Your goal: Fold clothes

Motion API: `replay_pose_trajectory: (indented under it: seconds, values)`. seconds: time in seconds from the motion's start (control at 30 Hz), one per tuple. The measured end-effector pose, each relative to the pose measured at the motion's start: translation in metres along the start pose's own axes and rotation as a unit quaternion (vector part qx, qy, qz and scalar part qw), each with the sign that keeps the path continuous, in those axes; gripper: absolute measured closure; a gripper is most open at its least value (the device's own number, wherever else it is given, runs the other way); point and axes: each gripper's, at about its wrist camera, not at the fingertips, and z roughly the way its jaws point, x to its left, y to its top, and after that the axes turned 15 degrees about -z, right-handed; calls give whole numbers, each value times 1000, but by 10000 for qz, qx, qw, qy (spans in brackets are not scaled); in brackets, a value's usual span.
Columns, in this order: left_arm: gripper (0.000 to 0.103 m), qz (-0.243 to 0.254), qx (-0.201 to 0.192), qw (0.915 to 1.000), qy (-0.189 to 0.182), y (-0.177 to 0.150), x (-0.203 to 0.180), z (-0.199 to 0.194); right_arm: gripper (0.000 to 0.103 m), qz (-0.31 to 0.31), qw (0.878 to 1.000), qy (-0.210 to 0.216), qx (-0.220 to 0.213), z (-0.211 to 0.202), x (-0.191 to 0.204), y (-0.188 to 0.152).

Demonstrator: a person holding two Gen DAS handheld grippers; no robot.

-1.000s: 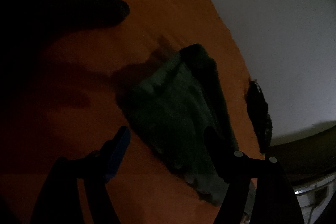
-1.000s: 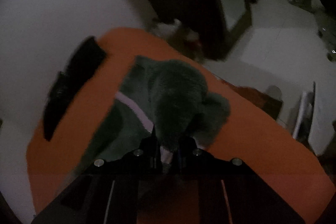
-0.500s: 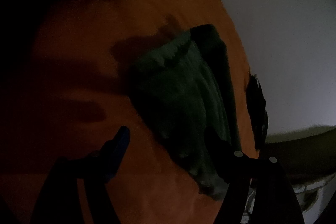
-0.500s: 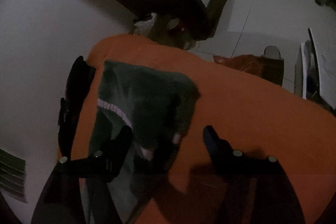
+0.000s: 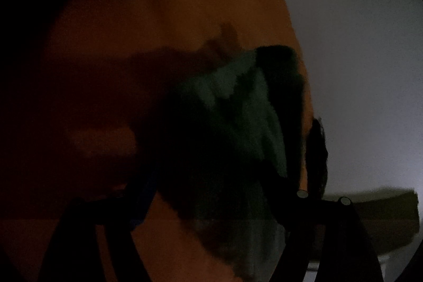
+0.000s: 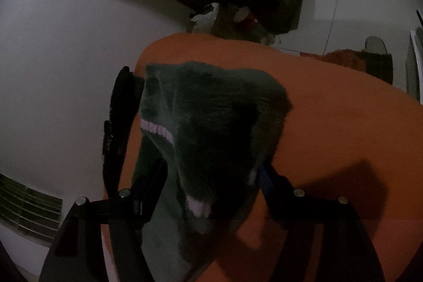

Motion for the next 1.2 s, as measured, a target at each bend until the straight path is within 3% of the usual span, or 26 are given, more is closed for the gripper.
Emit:
replay_pose_trajectory:
  seconds: [0.03,0.07,0.1,0.13,0.2,0.23,0.4,0.57,0.73,0.87,0.93,1.07,1.13,1.2]
  values:
    - [27,-116,-85,9999,8,2,0,7,34,-34,10000,-59,21,5,3,3]
    - [27,-219,-181,9996,5,3,-1,12,43,-69,9999,-118,41,10,6,5]
    - [28,-269,-327,9991,-37,3,-3,13,63,-71,9999,-133,-22,12,9,7]
    - [42,-323,-460,9984,-60,3,-5,14,78,-118,9997,-196,-14,14,14,9]
    - [62,-455,-589,9972,33,4,-7,12,82,-322,9982,-502,-51,12,26,12]
    - [68,-501,-536,9973,-34,6,-8,9,84,-419,9970,-644,-85,9,32,13]
    - [74,-275,-70,9980,-568,5,-14,-31,86,-538,9957,-660,-358,-44,69,20]
    - [75,35,54,9942,-1075,7,-25,-97,86,-376,9970,-232,-634,-150,67,-6]
    - [75,928,248,9915,-878,6,-6,-134,86,-228,9980,-409,-415,-220,25,-60]
    - [75,604,621,9945,-583,18,61,-130,86,310,9969,-718,77,-239,-42,-117]
    - [75,473,654,9955,-498,16,87,-130,86,680,9959,-585,96,-248,-73,-141]
    - [75,132,703,9935,-888,12,107,-134,86,890,9951,-424,-98,-276,-84,-159]
    - [74,234,707,9939,-815,11,105,-127,86,875,9955,-258,-276,-288,-80,-162]
    - [74,-12,819,9939,-734,15,114,-116,86,1003,9945,-271,-164,-285,-89,-164]
